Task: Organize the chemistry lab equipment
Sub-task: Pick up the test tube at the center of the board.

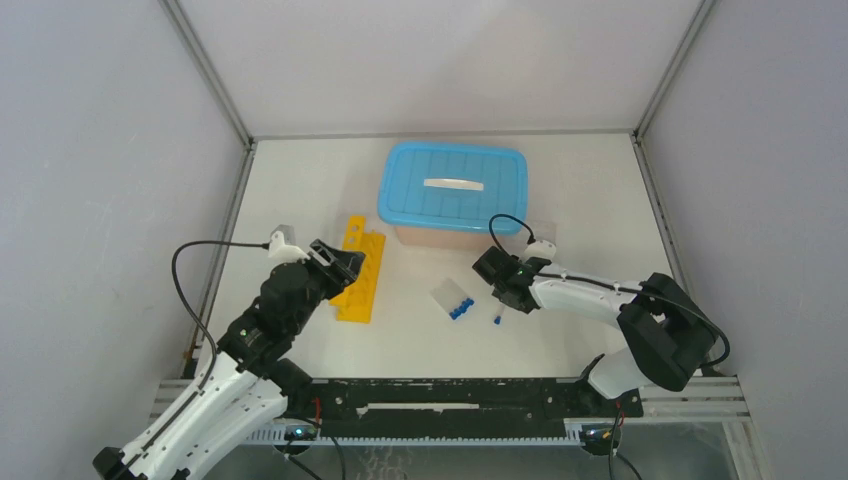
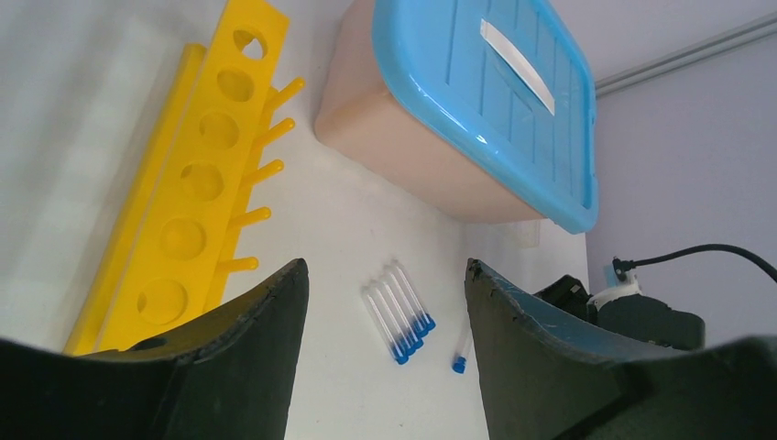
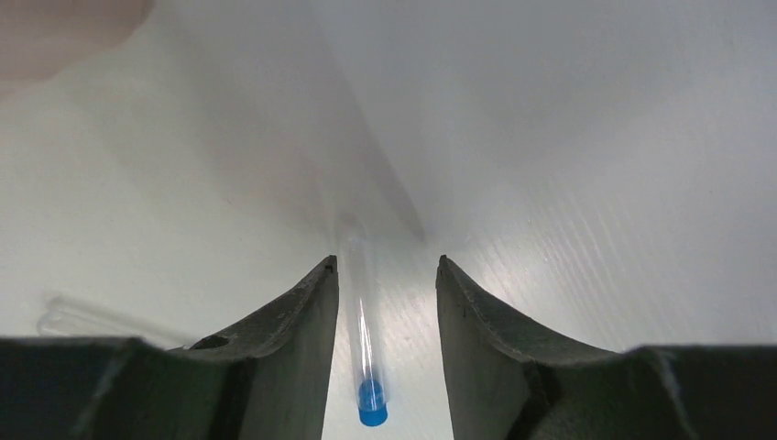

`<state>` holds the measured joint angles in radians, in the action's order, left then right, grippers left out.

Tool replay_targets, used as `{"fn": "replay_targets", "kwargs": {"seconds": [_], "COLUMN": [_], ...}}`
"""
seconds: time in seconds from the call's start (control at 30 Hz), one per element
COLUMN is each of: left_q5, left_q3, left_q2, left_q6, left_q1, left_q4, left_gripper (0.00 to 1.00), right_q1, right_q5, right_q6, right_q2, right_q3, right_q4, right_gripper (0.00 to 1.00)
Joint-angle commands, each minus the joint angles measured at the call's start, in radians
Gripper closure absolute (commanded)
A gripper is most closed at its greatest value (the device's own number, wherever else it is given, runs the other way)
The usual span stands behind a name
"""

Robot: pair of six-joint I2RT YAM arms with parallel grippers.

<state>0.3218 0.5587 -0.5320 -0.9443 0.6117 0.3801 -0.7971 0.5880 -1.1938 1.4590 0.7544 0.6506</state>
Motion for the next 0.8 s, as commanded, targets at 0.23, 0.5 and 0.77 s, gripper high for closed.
{"fn": "replay_targets", "kwargs": {"seconds": [0.23, 0.5, 0.77], "left_q5": [0.04, 0.038, 0.04], "left_q3": [-0.024, -0.032, -0.035], "left_q2": [-0.016, -0.01, 0.01], "left_q6": [-0.022, -0.027, -0.025], "left_q1": [0.017, 0.02, 0.021], "left_q4": [-0.052, -0.057, -0.049], "left_gripper": [0.33, 0.33, 0.32], "right_q1": [0.029, 0.038, 0.025], "right_q5": [-0.063, -0.088, -0.112], "right_q6": [0.124, 0.134, 0.114], "right_q2": [0.027, 0.068, 0.103], "right_q3": [0.022, 0.045, 0.053], "right_q4": [-0.083, -0.086, -0.064], "right_gripper": [0.5, 0.55, 0.7]}}
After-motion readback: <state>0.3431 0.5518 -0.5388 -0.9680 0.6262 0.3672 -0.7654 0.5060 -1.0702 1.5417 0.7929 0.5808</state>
